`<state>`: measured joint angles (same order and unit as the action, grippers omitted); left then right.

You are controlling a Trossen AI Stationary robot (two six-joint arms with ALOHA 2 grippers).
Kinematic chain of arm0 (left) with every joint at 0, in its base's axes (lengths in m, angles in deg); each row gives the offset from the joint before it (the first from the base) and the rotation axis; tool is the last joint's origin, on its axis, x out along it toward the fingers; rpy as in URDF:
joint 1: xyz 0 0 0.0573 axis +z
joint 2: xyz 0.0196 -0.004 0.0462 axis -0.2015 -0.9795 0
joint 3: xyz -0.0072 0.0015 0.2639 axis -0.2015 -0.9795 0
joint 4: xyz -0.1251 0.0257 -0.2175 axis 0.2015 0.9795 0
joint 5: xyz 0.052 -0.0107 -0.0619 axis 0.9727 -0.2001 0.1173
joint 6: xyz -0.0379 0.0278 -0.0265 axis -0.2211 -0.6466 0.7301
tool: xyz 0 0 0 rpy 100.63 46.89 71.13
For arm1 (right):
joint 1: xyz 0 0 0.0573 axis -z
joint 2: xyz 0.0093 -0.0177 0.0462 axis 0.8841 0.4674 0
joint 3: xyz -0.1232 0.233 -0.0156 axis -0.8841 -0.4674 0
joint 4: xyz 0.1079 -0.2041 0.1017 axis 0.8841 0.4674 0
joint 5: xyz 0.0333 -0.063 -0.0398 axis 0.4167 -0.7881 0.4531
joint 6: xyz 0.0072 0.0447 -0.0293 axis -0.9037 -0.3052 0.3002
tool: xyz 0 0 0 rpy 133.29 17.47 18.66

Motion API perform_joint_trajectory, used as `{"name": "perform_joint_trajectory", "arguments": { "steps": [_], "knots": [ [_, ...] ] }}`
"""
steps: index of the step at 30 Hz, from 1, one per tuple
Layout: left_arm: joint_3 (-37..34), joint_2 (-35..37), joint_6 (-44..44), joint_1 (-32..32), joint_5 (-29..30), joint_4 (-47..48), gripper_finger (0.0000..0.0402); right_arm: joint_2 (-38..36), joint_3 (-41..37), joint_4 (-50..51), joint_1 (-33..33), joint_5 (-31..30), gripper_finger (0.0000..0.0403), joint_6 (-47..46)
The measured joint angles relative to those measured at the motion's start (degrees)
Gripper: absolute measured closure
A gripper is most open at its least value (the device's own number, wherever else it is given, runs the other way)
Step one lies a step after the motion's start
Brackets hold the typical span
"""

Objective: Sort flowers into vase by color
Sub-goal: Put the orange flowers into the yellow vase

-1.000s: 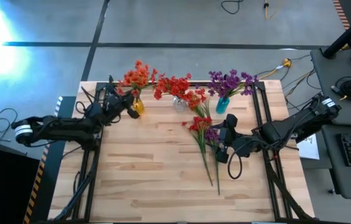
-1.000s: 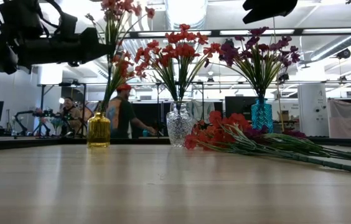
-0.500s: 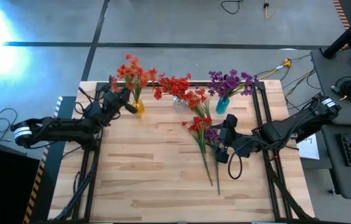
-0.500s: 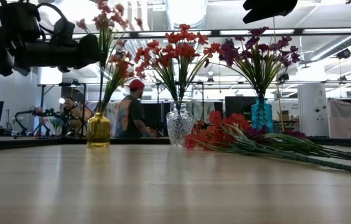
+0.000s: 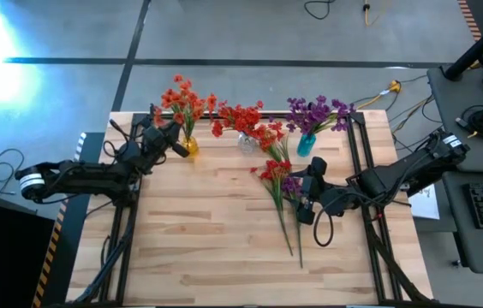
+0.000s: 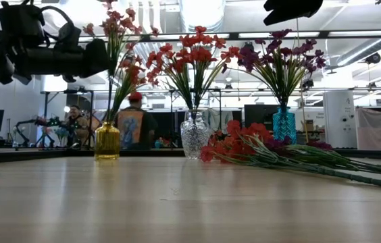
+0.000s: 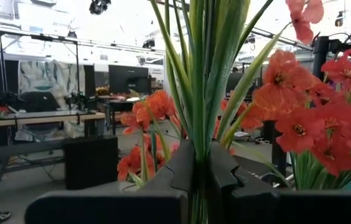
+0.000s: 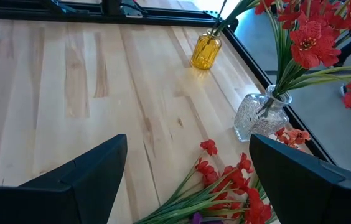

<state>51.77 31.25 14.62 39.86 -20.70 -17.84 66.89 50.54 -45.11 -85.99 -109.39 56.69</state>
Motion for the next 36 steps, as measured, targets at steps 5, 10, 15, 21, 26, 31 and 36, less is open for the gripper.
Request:
{"name": "perform_joint_trajectory", "arguments": {
  "steps": [5, 10, 15, 21, 26, 31, 36],
  "knots": [
    [-0.6, 0.0, 0.5, 0.0, 0.0, 1.2, 0.0402, 0.0, 0.0, 0.0, 0.0, 0.0, 0.0074, 0.0],
    [-0.7, 0.0, 0.9, 0.0, 0.0, 3.4, 0.0401, 0.0, 0.0, 0.0, 0.0, 0.0, 0.0074, 0.0],
    [-0.7, 0.0, 2.5, 0.0, 0.0, 4.7, 0.0402, 0.0, 0.1, 0.0, 0.0, 0.0, 0.0074, 0.0],
    [-0.7, 0.0, 3.7, 0.0, 0.0, 6.0, 0.0402, 0.0, 0.1, 0.0, 0.0, 0.0, 0.0074, 0.0],
    [-0.7, 0.0, 4.9, 0.0, 0.0, 6.9, 0.0398, 0.0, 0.1, 0.0, 0.0, 0.0, 0.0074, 0.0],
    [-0.7, 0.0, 5.4, 0.0, 0.0, 7.3, 0.0368, 0.0, 0.1, 0.0, 0.0, 0.0, 0.0074, 0.0],
    [-0.7, 0.0, 6.8, -0.1, -0.8, 8.9, 0.0319, 0.0, 0.1, 0.0, 0.0, 0.0, 0.0074, 0.0]
  ]
}}
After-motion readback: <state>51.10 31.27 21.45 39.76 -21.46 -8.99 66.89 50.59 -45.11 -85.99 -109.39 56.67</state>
